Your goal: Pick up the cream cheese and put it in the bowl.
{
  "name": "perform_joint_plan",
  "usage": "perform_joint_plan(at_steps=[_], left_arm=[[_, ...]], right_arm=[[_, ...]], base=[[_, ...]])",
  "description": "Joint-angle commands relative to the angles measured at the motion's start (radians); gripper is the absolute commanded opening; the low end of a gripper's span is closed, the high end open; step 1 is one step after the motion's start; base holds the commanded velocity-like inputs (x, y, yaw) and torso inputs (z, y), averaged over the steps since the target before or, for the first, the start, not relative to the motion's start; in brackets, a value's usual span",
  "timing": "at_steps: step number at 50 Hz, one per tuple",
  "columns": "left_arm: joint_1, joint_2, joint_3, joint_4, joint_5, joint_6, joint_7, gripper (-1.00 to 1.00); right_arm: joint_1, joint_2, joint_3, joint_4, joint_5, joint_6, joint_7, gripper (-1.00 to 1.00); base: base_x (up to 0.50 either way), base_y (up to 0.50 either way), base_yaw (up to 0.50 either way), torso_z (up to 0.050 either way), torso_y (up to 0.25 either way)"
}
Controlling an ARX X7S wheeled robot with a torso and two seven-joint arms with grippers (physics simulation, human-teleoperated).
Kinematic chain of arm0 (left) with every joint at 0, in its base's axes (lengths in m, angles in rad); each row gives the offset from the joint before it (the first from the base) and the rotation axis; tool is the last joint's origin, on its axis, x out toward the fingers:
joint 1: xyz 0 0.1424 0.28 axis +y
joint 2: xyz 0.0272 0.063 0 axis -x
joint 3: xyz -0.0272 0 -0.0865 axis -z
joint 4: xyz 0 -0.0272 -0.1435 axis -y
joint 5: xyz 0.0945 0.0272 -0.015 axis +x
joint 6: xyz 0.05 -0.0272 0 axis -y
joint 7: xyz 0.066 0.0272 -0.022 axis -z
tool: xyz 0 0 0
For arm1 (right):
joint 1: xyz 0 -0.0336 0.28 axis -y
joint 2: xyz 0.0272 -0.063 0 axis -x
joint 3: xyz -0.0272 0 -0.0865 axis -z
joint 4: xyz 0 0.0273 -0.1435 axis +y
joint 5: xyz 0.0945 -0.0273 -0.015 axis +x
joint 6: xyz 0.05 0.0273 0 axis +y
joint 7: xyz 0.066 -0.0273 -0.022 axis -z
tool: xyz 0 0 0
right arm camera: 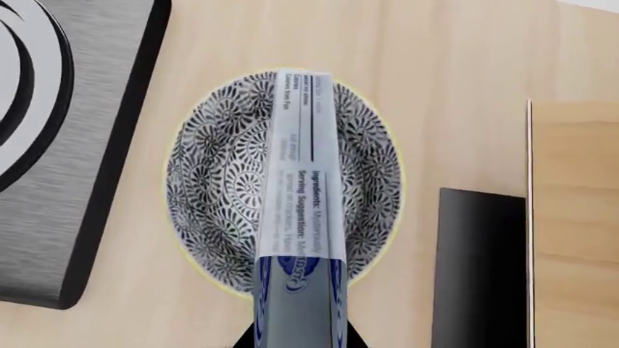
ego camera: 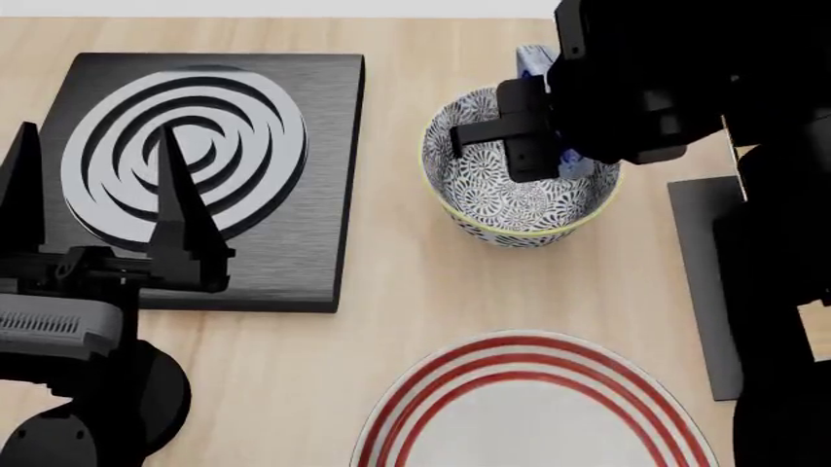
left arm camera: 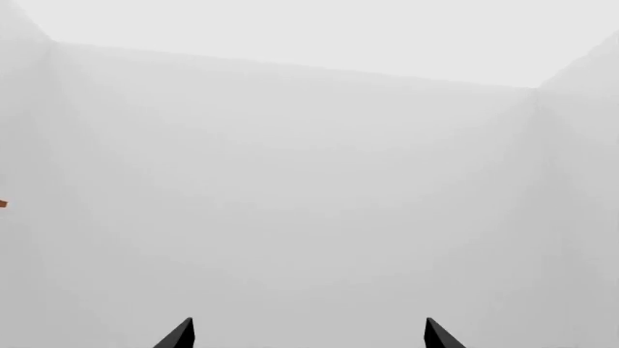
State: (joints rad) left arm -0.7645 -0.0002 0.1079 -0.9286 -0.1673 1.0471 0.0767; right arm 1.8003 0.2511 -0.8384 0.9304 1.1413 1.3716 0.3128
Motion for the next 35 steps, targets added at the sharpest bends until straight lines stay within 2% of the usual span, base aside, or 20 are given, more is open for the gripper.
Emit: perform_joint_plan(at_steps=[1, 35], left_arm=[[-0.001, 0.000, 0.001, -0.003, -0.001, 0.000, 0.001, 1.00], [0.003, 0.000, 0.001, 0.002, 0.019, 0.000, -0.014, 1.00]], right_arm=[[0.005, -0.024, -0.049, 0.028, -0.050, -0.023, -0.076, -1.00], [0.014, -0.162, -0.203, 0.286, -0.195, -0.186, -0.342, -1.00]], base=[[0.00, 0.00, 0.00, 0.000, 0.000], [0.00, 0.00, 0.00, 0.000, 0.000]])
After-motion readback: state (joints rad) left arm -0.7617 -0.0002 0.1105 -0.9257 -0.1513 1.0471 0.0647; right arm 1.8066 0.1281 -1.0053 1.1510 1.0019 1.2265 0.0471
